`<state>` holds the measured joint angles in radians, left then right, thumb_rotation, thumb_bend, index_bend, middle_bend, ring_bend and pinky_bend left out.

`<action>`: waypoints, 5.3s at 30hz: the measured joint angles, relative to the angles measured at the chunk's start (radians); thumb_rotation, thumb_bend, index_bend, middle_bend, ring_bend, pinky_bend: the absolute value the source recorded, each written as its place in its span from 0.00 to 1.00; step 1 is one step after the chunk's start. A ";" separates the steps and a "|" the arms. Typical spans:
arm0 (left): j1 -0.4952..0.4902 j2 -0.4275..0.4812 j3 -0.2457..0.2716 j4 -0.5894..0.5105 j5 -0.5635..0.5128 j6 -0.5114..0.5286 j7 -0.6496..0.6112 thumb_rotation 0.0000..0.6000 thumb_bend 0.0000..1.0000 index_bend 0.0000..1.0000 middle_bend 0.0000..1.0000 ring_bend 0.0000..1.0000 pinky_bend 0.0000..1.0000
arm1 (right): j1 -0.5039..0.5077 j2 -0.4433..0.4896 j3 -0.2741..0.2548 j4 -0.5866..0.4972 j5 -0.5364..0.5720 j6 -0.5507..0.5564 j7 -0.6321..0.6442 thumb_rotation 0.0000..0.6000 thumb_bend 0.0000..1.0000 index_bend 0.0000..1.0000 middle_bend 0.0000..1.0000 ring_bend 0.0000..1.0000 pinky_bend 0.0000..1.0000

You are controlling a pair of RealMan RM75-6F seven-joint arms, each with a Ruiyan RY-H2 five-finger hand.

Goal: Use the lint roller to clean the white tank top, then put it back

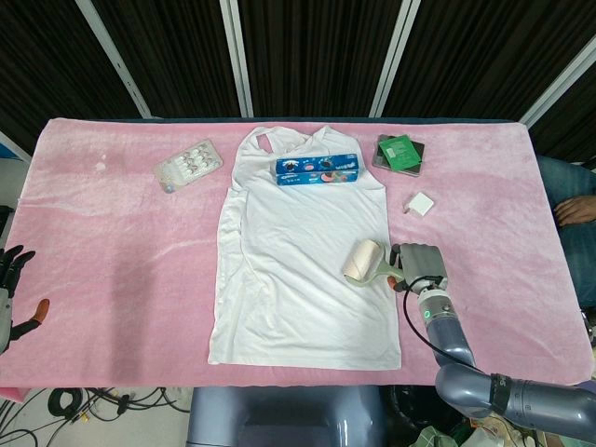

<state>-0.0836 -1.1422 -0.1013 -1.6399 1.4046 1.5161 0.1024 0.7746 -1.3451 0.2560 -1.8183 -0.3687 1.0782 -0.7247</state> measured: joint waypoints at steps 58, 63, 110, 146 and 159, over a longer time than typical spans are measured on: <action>0.006 0.001 0.006 -0.003 0.014 0.008 -0.006 1.00 0.32 0.15 0.09 0.04 0.00 | 0.335 -0.209 0.058 0.256 0.250 -0.149 -0.003 1.00 0.56 0.86 0.68 0.64 0.44; 0.005 0.001 0.005 -0.003 0.011 0.005 -0.008 1.00 0.32 0.15 0.09 0.04 0.00 | 0.367 -0.241 0.068 0.297 0.260 -0.161 0.004 1.00 0.56 0.86 0.68 0.64 0.44; 0.008 0.000 0.011 0.003 0.019 0.007 -0.005 1.00 0.32 0.15 0.09 0.04 0.00 | 0.459 -0.112 -0.050 0.206 0.458 -0.095 -0.219 1.00 0.58 0.91 0.72 0.67 0.44; 0.009 -0.009 0.015 0.002 0.025 0.009 0.007 1.00 0.32 0.15 0.09 0.04 0.00 | 0.408 0.116 -0.145 0.080 0.528 -0.259 -0.195 1.00 0.59 0.91 0.72 0.67 0.44; 0.008 -0.007 0.013 0.003 0.024 0.006 0.001 1.00 0.32 0.15 0.08 0.04 0.00 | 0.478 0.052 -0.134 0.145 0.562 -0.298 -0.179 1.00 0.59 0.92 0.72 0.68 0.45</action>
<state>-0.0758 -1.1491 -0.0883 -1.6366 1.4282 1.5220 0.1039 1.2529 -1.2935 0.1219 -1.6736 0.1928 0.7800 -0.9041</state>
